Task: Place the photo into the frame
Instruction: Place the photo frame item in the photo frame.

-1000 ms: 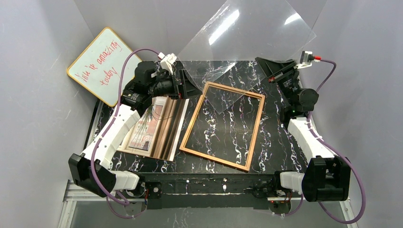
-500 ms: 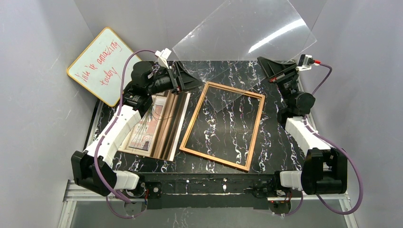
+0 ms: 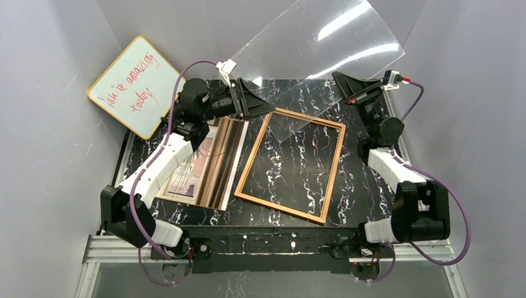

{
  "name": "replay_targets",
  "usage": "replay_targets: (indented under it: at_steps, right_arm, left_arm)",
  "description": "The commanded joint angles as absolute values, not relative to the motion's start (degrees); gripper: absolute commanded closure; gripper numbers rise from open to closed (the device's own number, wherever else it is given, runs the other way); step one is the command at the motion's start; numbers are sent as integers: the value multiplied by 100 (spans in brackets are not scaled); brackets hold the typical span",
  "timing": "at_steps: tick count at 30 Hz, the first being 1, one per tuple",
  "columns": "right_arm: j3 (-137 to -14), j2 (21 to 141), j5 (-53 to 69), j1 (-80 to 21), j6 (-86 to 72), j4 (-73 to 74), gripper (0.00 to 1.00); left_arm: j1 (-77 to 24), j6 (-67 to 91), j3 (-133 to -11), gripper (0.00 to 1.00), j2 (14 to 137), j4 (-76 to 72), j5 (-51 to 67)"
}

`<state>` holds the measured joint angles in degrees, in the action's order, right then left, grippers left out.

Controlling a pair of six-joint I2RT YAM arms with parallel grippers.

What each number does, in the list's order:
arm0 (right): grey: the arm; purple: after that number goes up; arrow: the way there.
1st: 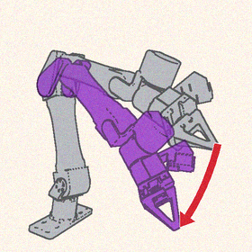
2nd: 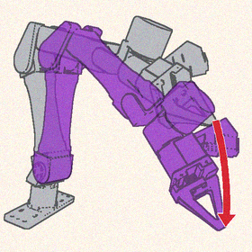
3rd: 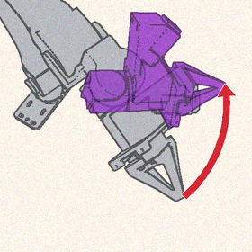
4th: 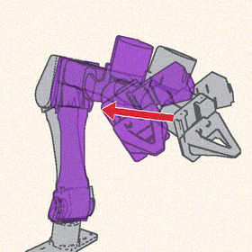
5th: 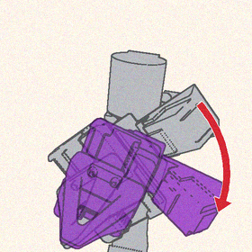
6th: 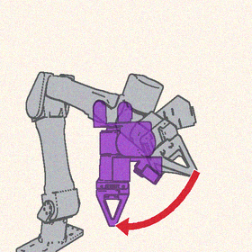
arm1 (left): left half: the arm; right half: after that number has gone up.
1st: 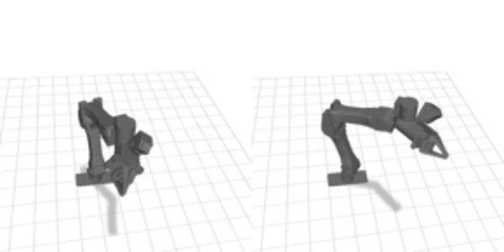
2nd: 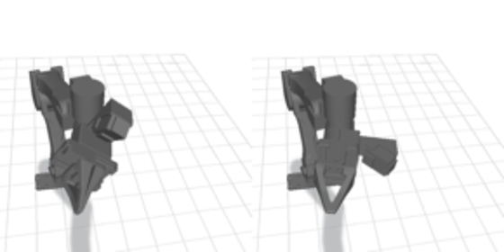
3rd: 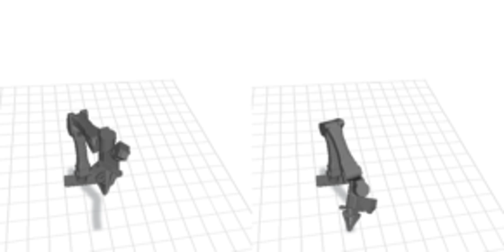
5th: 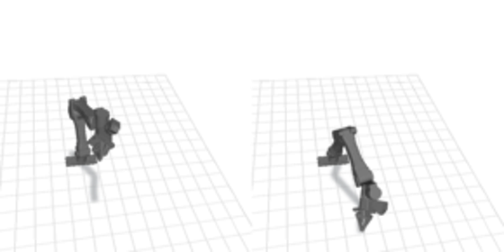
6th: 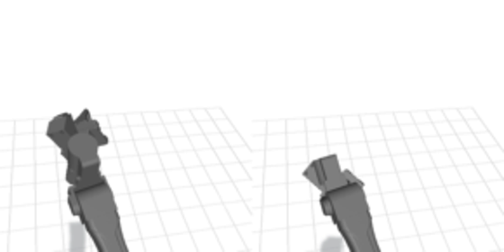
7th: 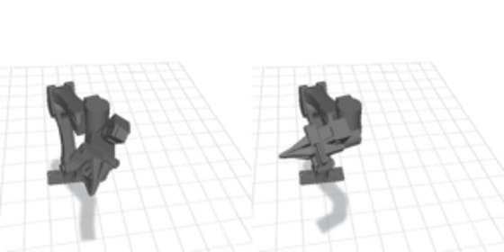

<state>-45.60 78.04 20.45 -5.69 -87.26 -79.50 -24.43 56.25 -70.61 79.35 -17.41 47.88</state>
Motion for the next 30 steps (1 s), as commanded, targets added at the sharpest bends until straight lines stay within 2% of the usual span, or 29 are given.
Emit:
replay_targets:
  at_steps: [1,4,6,9,10,11,13,17,18,21,23,26,30]
  right_arm:
    - [-4866,7892,1727,-723,-8846,-8604,99]
    - [-4945,8012,1706,-884,-8814,-8612,99]
    - [-4982,8085,1713,-947,-8824,-8630,99]
    - [-4954,8121,1747,-971,-8864,-8616,99]
    - [-4914,8116,1753,-979,-8887,-8617,97]
    - [-4870,8113,1787,-982,-8912,-8614,95]
    - [-4746,8092,1878,-984,-8981,-8613,87]
    - [-4175,7845,2221,-902,-9089,-8478,60]
    - [-3994,7748,2380,-840,-9112,-8333,50]
    - [-3514,7454,3250,-587,-9112,-7966,30]
    - [-3397,7279,4206,-515,-8785,-7383,20]
    - [-3652,6922,5667,-522,-7263,-5140,12]
    - [-4670,6546,6440,-519,-4130,-1453,10]
  left_arm:
    - [-2563,5621,-7428,25,8039,-2117,5018]
    - [-2665,5477,-7470,33,8074,-2118,5038]
    - [-2672,5404,-7463,43,8093,-2116,5016]
    - [-2657,5194,-7538,76,8106,-1988,4923]
    - [-2648,5123,-7575,83,8112,-1951,4903]
    - [-2627,5046,-7627,85,8117,-1883,4854]
    - [-2540,4828,-7778,87,8129,-1709,4790]
    - [-2273,3967,-8376,91,8198,-1129,4783]
    - [-2208,3371,-8619,92,8245,-756,4766]
    - [-2051,1728,-9614,95,8484,803,4666]
    - [-2031,316,-10418,95,8724,1920,4698]
    - [-2030,-1726,-11588,95,9090,3409,4552]
    - [-2030,-3816,-12568,96,9373,4975,4347]
